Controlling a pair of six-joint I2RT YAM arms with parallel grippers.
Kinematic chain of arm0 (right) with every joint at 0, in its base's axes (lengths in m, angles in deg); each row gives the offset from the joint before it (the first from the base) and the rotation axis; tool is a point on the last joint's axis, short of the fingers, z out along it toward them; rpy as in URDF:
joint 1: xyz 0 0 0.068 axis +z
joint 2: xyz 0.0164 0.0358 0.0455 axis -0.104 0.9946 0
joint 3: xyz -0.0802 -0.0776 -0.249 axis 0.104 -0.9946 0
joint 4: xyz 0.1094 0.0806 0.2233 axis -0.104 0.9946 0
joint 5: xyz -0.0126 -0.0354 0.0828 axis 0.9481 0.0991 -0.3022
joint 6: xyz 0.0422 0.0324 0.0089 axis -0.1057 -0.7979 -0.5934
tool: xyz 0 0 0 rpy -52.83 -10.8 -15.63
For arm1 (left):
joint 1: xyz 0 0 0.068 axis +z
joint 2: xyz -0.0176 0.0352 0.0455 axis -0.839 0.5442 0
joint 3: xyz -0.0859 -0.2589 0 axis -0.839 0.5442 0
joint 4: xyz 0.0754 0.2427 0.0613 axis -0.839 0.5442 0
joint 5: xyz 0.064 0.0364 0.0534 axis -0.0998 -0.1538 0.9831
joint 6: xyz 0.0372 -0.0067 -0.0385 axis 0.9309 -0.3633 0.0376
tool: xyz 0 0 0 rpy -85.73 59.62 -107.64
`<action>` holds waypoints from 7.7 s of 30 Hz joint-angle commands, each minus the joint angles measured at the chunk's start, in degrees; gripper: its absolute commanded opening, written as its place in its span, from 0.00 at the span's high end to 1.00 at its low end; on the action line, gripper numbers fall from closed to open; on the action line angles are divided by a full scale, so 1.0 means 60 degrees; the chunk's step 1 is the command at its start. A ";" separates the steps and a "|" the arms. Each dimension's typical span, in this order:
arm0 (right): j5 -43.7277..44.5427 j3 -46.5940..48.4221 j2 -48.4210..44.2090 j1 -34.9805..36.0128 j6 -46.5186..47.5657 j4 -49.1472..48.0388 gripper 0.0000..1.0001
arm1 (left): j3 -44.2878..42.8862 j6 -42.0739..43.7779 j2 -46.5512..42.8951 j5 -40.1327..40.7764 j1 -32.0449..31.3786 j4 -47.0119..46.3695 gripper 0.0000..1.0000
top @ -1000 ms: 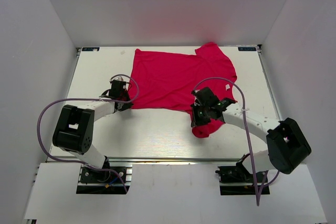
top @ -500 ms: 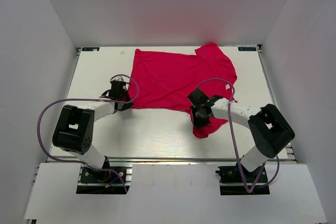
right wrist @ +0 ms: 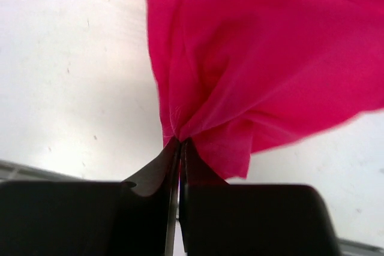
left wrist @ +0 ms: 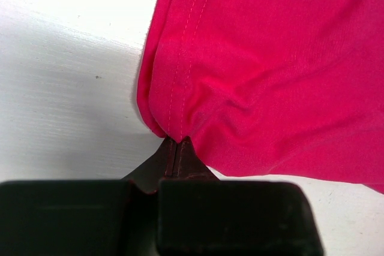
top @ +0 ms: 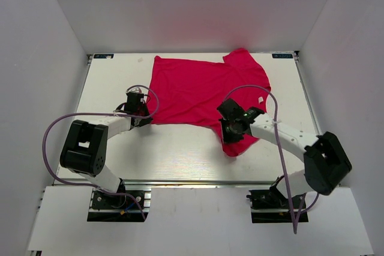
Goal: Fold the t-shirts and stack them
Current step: Flatten out the tshirt, then grap the side of the flattened tshirt closest away from the robot with both arms, then fold the flattened tshirt in 1/3 of the way
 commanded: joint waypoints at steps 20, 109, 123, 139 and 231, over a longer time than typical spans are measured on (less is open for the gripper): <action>-0.2025 -0.0972 -0.1189 0.0325 0.1343 0.0140 0.29 | 0.0721 -0.0311 -0.2353 0.0451 0.0034 0.2017 1.00; 0.1042 -0.0987 0.0610 0.2010 0.1707 -0.1821 0.56 | 0.1029 -0.0047 -0.2562 0.0422 0.0034 0.1959 1.00; 0.1128 -0.0870 0.0859 0.2010 0.1136 -0.1925 0.90 | 0.1117 -0.0047 -0.2371 0.0247 0.0034 0.1871 1.00; -0.1566 -0.0606 -0.1222 0.2054 0.1458 -0.2509 1.00 | 0.1117 -0.0047 -0.2371 -0.0061 0.0034 0.1695 1.00; 0.5656 0.0024 -0.3318 0.0341 -0.0772 -0.1334 1.00 | -0.2543 -0.1058 -0.0910 0.0626 -0.0054 0.2999 1.00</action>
